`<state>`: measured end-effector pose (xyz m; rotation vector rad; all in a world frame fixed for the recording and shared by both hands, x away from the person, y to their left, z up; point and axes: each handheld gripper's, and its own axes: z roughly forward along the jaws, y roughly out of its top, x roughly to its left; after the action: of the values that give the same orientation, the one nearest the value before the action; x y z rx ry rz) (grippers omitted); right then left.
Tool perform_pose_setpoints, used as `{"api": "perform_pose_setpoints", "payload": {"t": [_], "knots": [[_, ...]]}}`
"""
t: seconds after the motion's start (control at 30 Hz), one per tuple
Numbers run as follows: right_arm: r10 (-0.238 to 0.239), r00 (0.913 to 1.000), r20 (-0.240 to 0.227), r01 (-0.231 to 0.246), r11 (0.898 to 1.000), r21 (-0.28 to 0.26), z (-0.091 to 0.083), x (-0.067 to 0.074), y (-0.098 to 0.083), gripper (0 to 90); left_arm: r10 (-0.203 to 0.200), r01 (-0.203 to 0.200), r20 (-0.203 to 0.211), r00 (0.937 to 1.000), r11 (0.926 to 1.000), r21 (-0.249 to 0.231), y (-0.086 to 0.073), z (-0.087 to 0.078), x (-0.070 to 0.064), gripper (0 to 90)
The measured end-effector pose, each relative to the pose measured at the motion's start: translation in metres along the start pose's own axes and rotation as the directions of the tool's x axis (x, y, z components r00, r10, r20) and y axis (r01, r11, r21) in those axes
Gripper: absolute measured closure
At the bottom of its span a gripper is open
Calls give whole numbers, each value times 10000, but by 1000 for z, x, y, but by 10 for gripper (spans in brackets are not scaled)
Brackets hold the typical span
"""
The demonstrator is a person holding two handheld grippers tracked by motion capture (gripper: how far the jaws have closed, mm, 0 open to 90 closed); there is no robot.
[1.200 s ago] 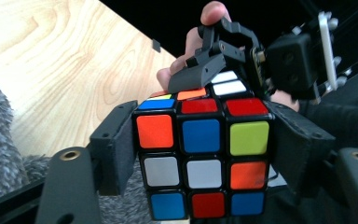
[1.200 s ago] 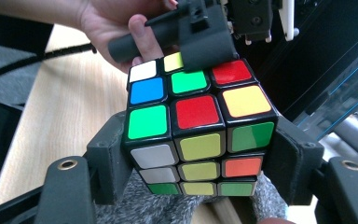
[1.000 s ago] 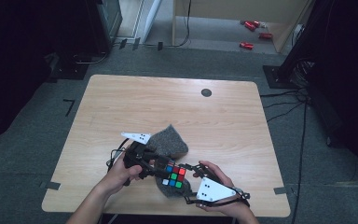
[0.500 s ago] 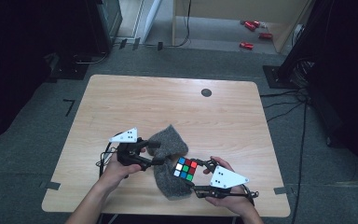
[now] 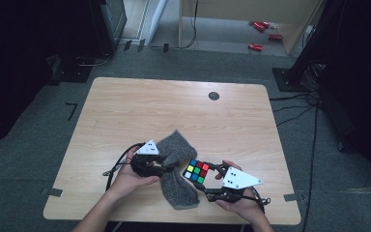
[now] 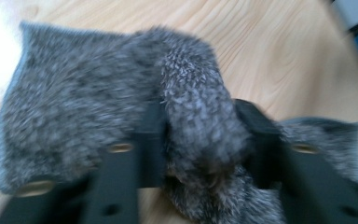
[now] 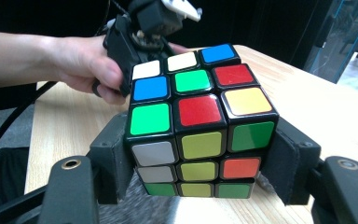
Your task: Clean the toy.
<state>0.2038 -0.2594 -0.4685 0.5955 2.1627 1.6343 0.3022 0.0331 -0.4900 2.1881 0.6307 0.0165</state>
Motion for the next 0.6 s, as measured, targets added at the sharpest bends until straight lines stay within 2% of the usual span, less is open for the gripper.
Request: {"api": "perform_pose_setpoints", "payload": {"t": [0.07,0.13,0.27,0.3,0.37,0.43,0.47,0.5,0.53,0.57,0.6], "knots": [[54,10000,54,-54,10000,22,0,0,0,341,133,-132,-217,9997,9999,73,-2,2,0,762],[83,9999,115,-83,9999,61,0,-1,0,342,80,-82,-226,9997,9999,-86,-2,-1,1,836],[104,9996,264,-108,9998,157,0,-1,-2,342,-155,133,-181,9997,9935,-1129,2,-16,2,856],[98,9996,271,-103,9998,170,0,-1,-2,342,-133,107,-159,9998,9883,-1522,3,-23,1,857],[157,9994,292,-161,9998,154,1,-1,-2,342,-52,57,28,10000,9748,-2231,6,-33,0,859],[189,9994,285,-194,9997,157,2,-1,-2,342,265,-200,177,9995,9544,-2980,9,-43,-5,859],[209,9994,261,-214,9996,196,3,0,-2,342,383,-285,241,9990,9465,-3215,10,-46,-7,859],[212,9995,244,-217,9995,222,3,0,-2,342,591,-406,406,9974,9320,-3601,12,-50,-11,858],[213,9995,227,-219,9994,285,5,1,-3,342,746,-476,561,9956,9229,-3822,13,-53,-13,858],[216,9995,216,-223,9992,337,6,2,-3,342,973,-561,791,9921,9085,-4141,14,-56,-17,858],[222,9995,210,-230,9989,403,8,3,-3,342,1109,-599,958,9892,9025,-4265,16,-57,-19,858]]}}
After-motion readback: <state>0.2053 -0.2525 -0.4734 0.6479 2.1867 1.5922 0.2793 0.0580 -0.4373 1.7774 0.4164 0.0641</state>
